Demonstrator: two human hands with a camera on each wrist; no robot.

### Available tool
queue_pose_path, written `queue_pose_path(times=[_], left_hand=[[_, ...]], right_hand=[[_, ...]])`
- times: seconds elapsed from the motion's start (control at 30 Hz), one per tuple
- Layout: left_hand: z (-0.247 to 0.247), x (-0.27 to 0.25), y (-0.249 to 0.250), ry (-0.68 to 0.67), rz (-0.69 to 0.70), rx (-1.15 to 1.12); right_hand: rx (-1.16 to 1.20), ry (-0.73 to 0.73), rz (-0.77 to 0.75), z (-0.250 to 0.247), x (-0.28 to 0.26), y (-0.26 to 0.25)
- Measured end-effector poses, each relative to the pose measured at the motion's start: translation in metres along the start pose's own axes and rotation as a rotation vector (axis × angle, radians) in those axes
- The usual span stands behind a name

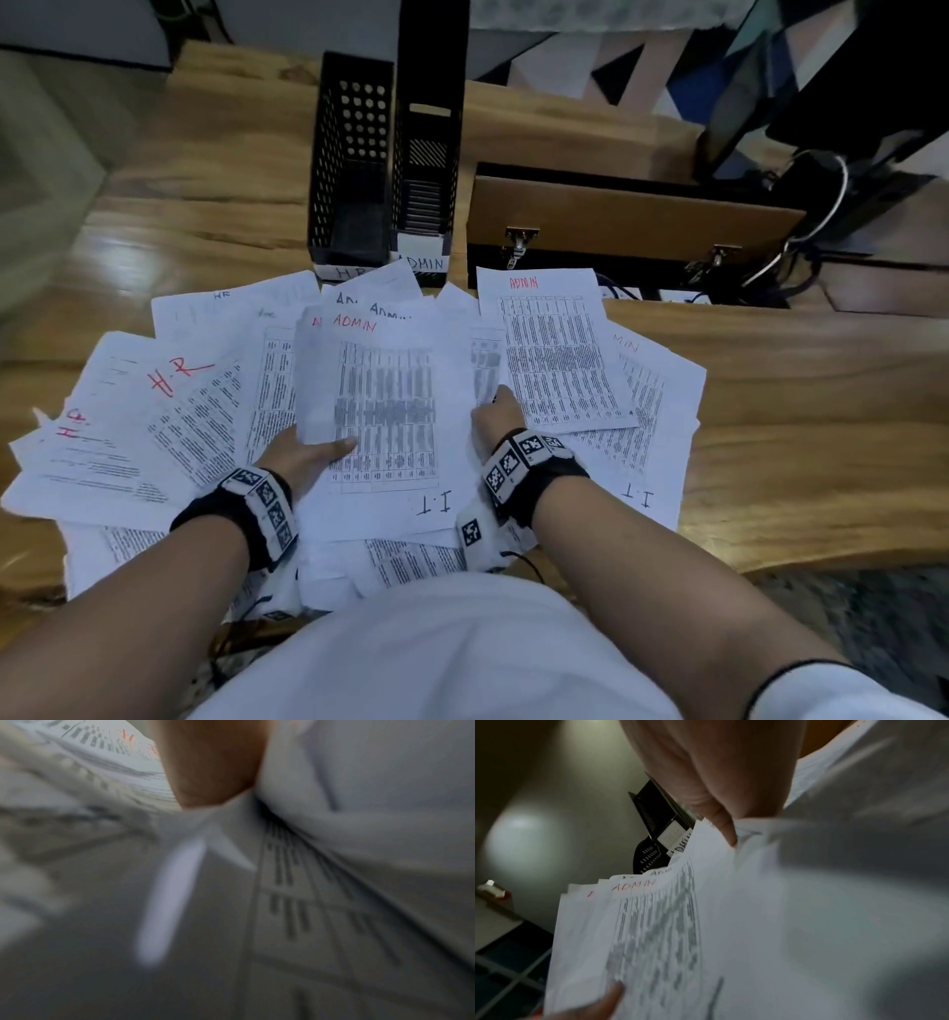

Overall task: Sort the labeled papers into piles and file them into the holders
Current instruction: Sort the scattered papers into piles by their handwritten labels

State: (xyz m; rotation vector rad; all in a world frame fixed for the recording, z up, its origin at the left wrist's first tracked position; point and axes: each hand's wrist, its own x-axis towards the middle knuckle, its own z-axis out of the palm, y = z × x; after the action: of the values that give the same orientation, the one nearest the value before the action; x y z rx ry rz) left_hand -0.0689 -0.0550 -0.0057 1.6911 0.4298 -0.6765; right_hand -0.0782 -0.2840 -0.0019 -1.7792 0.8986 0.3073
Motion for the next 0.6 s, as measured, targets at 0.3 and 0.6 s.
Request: queue_pose_path(times=[0.3,0.6], left_hand=[[-0.011,0.024,-0.017,0.040,-0.097,0.010],[-0.001,0.016,-0.008,0.141,-0.085,0.140]], right_hand=[[-0.478,0.548,0.088,-0.120,0.058,-0.003],[-0.437,0.260,0.205,-0.151,0.087,0.024]])
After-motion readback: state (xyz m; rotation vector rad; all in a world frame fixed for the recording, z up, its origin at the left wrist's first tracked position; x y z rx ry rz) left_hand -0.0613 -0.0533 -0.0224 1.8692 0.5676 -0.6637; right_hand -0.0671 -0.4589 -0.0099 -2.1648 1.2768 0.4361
